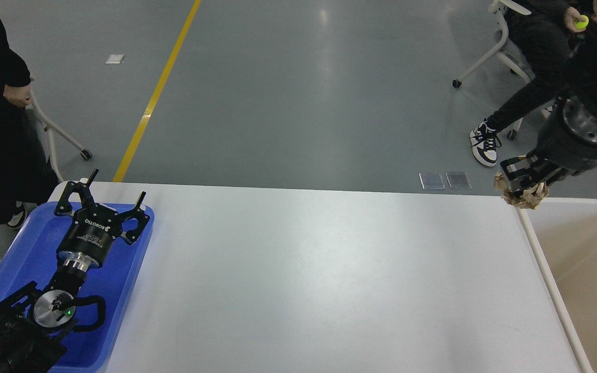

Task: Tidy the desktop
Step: 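Lift the paper ball with the right gripper toward the beige bin, then lower the right gripper into the beige bin and release the ball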

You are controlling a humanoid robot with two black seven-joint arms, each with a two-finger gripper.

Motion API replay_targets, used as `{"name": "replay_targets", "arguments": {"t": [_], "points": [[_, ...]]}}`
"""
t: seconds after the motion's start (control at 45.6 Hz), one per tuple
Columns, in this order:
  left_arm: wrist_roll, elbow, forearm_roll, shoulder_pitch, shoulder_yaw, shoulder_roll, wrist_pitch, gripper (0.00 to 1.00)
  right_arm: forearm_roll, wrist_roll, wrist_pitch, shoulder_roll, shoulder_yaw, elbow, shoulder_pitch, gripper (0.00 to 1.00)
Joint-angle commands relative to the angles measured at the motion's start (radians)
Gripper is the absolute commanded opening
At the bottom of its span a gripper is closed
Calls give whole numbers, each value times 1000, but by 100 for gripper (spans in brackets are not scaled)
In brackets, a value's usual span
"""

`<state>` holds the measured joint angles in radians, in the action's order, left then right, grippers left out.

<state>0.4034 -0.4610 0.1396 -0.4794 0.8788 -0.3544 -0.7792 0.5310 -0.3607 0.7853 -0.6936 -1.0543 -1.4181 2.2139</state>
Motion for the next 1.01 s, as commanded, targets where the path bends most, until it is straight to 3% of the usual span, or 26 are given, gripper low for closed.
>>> {"name": "replay_targets", "arguments": {"t": [0.0,0.307,0.504,0.658,0.789,0.987], "points": [[0,1,0,1,0,-1,0,99,15,-3,0,-76,-188,22,-16,0],[0,-1,0,1,0,-1,0,99,61,-3,-9,-244,-187,157,-180,0],[0,1,0,1,0,-1,0,99,58,-3,-253,-300,-93,197,-358,0],[0,1,0,1,-1,-1,0,99,60,-1,-518,-296,69,280,-640,0],[0,1,0,1,0,-1,0,99,60,-1,-632,-282,203,353,-809,0],[0,1,0,1,0,-1,0,99,46,3,-782,-172,390,544,-1085,0]]}}
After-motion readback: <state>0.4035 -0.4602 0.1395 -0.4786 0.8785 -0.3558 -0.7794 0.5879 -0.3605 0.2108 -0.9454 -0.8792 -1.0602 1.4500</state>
